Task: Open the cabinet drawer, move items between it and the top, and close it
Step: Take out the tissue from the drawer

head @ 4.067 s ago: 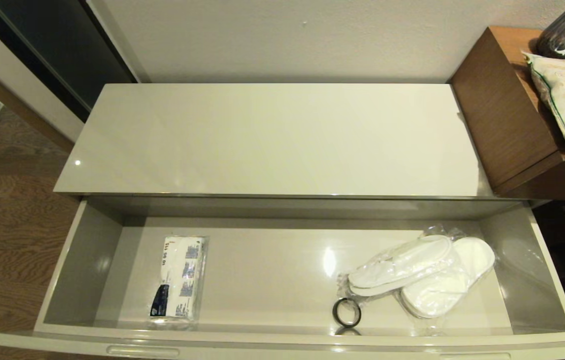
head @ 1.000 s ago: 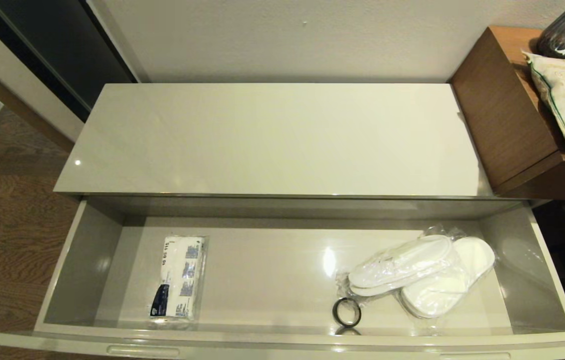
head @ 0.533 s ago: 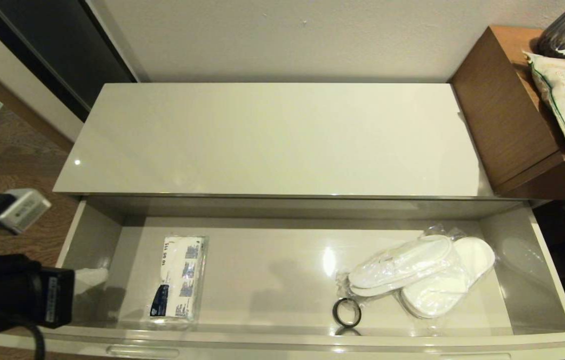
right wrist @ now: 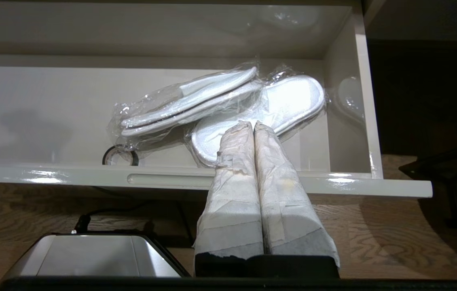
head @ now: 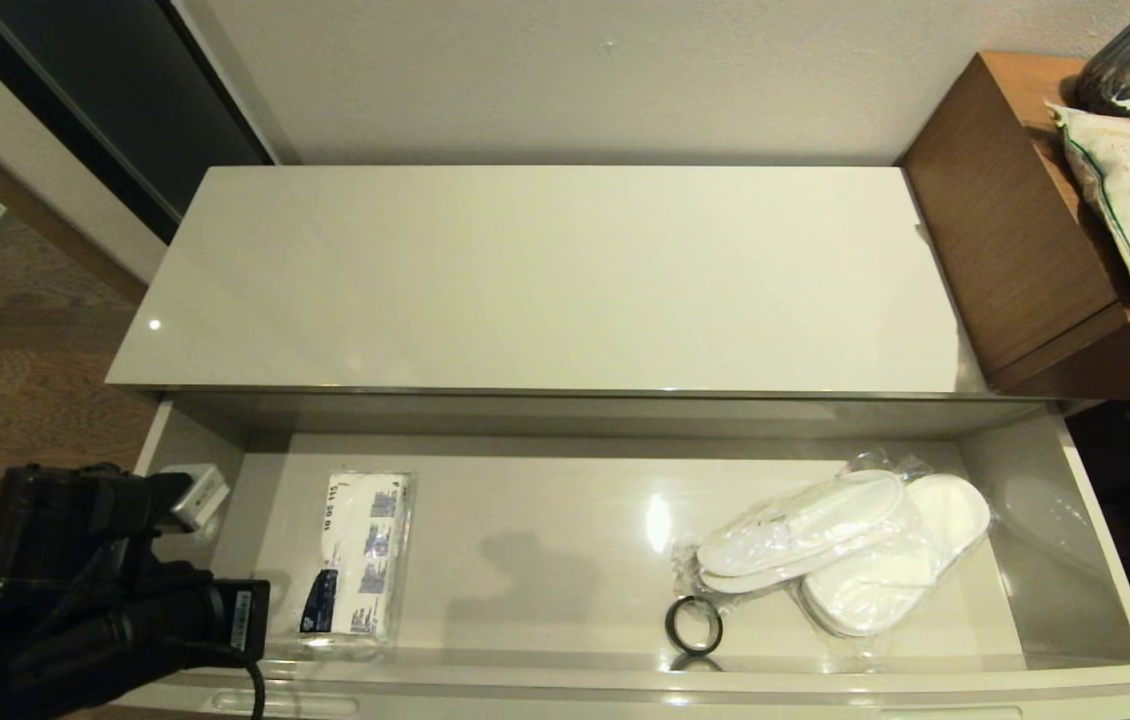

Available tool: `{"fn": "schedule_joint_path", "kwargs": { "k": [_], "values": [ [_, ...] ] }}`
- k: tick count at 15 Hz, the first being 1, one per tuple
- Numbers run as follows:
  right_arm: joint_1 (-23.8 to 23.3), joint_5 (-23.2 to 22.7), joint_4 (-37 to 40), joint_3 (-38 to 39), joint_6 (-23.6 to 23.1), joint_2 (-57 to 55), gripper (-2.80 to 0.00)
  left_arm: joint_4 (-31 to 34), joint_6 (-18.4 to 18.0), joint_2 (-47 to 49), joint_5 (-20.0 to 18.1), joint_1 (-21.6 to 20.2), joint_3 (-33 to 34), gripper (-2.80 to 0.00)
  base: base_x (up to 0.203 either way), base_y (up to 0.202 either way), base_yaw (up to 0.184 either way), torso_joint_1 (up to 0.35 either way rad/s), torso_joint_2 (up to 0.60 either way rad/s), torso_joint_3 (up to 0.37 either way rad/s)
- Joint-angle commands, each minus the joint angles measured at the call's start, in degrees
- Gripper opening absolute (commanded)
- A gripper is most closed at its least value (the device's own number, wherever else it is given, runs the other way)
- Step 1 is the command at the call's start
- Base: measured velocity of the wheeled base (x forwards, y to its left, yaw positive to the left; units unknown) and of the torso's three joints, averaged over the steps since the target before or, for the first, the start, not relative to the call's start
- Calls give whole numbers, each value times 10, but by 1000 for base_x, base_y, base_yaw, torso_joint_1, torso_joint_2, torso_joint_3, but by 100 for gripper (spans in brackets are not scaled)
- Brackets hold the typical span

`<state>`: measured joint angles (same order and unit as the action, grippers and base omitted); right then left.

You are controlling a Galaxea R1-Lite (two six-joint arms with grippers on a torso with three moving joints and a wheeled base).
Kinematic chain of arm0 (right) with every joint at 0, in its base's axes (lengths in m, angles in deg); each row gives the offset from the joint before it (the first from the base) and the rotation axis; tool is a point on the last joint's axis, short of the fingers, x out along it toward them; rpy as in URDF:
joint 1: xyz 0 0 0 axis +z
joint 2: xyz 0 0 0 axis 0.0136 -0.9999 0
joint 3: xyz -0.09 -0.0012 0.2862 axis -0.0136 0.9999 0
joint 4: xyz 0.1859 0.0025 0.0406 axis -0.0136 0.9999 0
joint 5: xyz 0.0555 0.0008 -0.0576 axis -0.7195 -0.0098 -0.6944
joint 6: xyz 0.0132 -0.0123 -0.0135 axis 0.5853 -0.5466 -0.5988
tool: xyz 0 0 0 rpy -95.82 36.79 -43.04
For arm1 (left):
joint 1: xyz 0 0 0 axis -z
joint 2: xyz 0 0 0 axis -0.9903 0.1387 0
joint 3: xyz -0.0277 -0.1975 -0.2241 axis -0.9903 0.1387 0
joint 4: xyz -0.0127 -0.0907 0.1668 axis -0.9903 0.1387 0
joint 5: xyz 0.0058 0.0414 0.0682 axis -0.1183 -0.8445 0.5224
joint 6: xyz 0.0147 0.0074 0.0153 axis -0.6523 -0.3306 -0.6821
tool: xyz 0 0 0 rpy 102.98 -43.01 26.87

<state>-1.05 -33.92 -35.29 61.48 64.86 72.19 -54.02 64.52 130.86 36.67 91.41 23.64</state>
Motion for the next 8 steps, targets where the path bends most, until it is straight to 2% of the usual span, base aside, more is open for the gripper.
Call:
{"fn": "schedule_joint_path", "kwargs": {
  "k": [1, 2, 3, 4, 8],
  "values": [
    [0, 0, 0, 0, 0, -1, -280, -17, 3, 25, 5, -1, 10, -280, 0, 0, 0, 0, 0, 0],
    [0, 0, 0, 0, -1, -1, -280, -17, 5, 25, 17, 0, 17, -148, 0, 0, 0, 0, 0, 0],
    [0, 0, 0, 0, 0, -1, -280, -18, 5, 27, 43, 3, 23, 0, 0, 0, 0, 0, 0, 0],
    [0, 0, 0, 0, -1, -1, -280, -21, 10, 36, 61, 8, 16, 0, 0, 0, 0, 0, 0, 0],
    [0, 0, 0, 0, -1, -1, -280, -41, 22, 50, 63, 16, 8, 0, 0, 0, 0, 0, 0, 0]
  ]
}}
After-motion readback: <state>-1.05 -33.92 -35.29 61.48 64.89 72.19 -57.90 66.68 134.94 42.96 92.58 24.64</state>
